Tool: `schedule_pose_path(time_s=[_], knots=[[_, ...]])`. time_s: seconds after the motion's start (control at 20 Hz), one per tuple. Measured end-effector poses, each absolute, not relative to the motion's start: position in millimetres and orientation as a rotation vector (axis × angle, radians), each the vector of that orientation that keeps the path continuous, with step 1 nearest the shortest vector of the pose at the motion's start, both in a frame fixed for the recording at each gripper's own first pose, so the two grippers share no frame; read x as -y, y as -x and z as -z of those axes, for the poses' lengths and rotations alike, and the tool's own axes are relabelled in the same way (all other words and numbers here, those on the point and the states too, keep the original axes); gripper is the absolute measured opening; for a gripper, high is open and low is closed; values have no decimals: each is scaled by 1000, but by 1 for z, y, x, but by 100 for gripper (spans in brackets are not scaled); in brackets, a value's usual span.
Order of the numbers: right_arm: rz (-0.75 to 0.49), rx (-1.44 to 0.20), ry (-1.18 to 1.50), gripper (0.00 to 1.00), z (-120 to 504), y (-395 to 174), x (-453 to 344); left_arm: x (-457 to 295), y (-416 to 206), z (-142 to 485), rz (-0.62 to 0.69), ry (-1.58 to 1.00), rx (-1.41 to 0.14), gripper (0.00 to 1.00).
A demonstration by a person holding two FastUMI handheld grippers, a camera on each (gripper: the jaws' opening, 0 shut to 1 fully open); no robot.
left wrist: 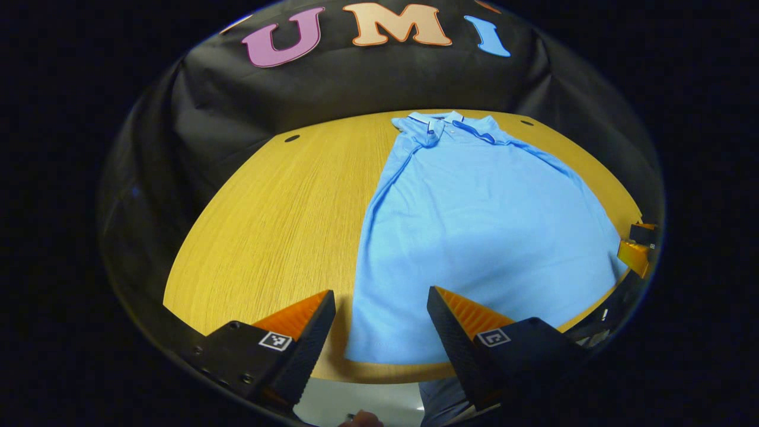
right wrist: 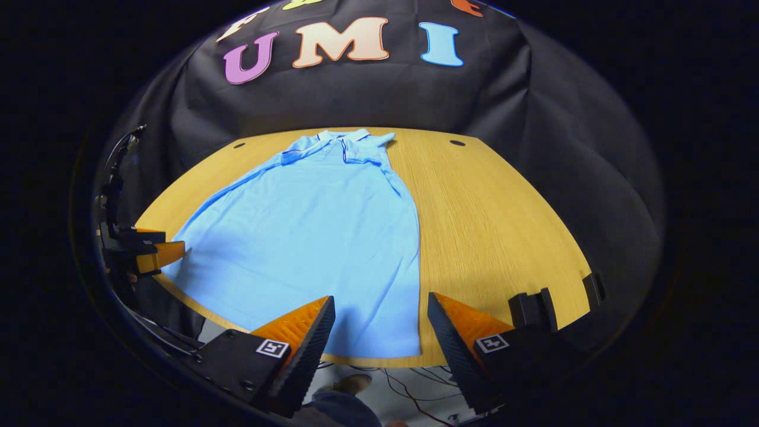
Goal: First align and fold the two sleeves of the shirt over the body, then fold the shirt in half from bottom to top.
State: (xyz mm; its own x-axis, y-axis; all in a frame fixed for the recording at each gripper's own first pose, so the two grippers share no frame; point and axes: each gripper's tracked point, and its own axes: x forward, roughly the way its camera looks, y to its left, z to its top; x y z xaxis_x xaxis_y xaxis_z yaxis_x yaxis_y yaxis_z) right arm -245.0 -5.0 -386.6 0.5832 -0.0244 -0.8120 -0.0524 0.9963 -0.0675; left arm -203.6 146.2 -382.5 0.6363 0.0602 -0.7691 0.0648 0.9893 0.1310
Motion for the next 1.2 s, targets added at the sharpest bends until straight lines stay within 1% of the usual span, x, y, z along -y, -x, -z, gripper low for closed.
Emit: schedule_pose_path(time_s=[0.05, 0.1, 0.15, 0.25, 0.35, 0.4, 0.45, 0.5, 0.55, 0.6, 0.65, 0.75, 0.8, 0.85, 1.0, 1.2], knots=[[-12, -958, 96, 94, 389, 246, 6, -146, 207, 385, 6, -149, -894, 94], [-3, -975, 102, 94, 392, 250, 8, -145, 205, 382, 10, -146, -872, 94], [10, -992, 104, 98, 396, 251, 11, -145, 206, 386, 13, -141, -881, 93], [17, -1024, 60, 97, 400, 255, 7, -145, 205, 387, 12, -111, -867, 94], [19, -1043, 7, 97, 403, 256, 4, -141, 206, 388, 8, -38, -849, 92], [2, -1055, 10, 93, 404, 253, 0, -140, 209, 389, -13, -7, -846, 89], [-25, -1071, 17, 88, 404, 254, -6, -138, 207, 390, -18, -5, -839, 81], [-45, -1072, 19, 76, 405, 251, -12, -131, 208, 393, 5, -14, -850, 81], [-71, -1082, 17, 55, 406, 251, -20, -121, 207, 392, 45, -21, -842, 75], [-81, -1076, 15, 33, 404, 251, -24, -112, 207, 393, 77, -33, -845, 63], [-92, -1079, 19, 10, 403, 251, -27, -109, 206, 391, 85, -44, -839, 29], [-117, -1089, 10, 10, 412, 249, -34, -109, 207, 392, 59, -69, -852, 1], [-123, -1091, -4, 3, 404, 247, -35, -110, 207, 392, 50, -84, -872, 0], [-126, -1096, -11, 2, 403, 248, -36, -109, 207, 392, 45, -91, -900, 0], [-138, -1061, -31, 3, 392, 233, -39, -96, 202, 389, 63, 0, -959, 0], [-145, -1013, -70, 3, 374, 197, -41, -95, 177, 368, 60, 50, -931, 0]])
